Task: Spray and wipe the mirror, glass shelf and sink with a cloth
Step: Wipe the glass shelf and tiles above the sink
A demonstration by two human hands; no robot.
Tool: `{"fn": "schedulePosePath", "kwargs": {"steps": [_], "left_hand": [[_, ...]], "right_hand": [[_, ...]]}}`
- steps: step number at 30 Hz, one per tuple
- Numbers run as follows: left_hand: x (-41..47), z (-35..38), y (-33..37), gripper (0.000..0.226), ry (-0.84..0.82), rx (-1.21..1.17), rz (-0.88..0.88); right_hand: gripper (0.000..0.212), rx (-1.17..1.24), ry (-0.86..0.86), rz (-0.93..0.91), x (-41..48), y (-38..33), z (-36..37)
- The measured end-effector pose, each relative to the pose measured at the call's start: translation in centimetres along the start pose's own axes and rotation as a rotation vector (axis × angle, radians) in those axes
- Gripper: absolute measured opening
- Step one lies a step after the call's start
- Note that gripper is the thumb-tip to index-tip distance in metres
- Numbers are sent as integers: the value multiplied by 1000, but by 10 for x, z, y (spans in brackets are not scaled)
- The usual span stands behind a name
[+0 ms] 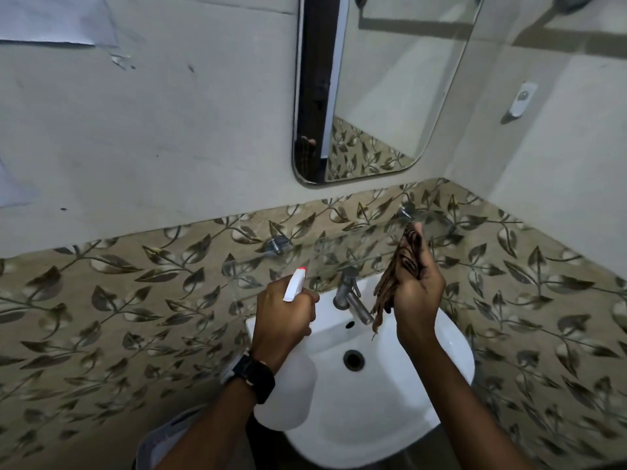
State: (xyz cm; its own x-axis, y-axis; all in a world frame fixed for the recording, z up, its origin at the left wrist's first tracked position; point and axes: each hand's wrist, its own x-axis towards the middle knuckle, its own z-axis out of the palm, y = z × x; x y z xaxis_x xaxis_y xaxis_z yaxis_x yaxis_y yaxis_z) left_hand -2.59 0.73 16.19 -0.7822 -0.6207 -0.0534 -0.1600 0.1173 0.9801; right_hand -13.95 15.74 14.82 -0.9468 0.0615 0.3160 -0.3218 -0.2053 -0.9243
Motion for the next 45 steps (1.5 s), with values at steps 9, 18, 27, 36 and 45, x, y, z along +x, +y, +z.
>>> {"fn": "schedulePosePath", "kwargs": {"steps": [9,18,27,36,45], "left_hand": [[12,32,-6,30,11,130,94],[16,56,-8,34,-37,174,72],[11,81,9,24,-211,98,94],[9,106,17,20,-217,125,98],[6,123,23,27,-279,48,26]], "right_hand": [[60,-25,57,-27,13,-5,-29],[59,-56,93,-11,23,-3,-45],[63,-44,132,-38,27,-11,-60],[68,-24,189,-40,34,-14,-84],[74,-59,224,-9,42,-6,-97]]}}
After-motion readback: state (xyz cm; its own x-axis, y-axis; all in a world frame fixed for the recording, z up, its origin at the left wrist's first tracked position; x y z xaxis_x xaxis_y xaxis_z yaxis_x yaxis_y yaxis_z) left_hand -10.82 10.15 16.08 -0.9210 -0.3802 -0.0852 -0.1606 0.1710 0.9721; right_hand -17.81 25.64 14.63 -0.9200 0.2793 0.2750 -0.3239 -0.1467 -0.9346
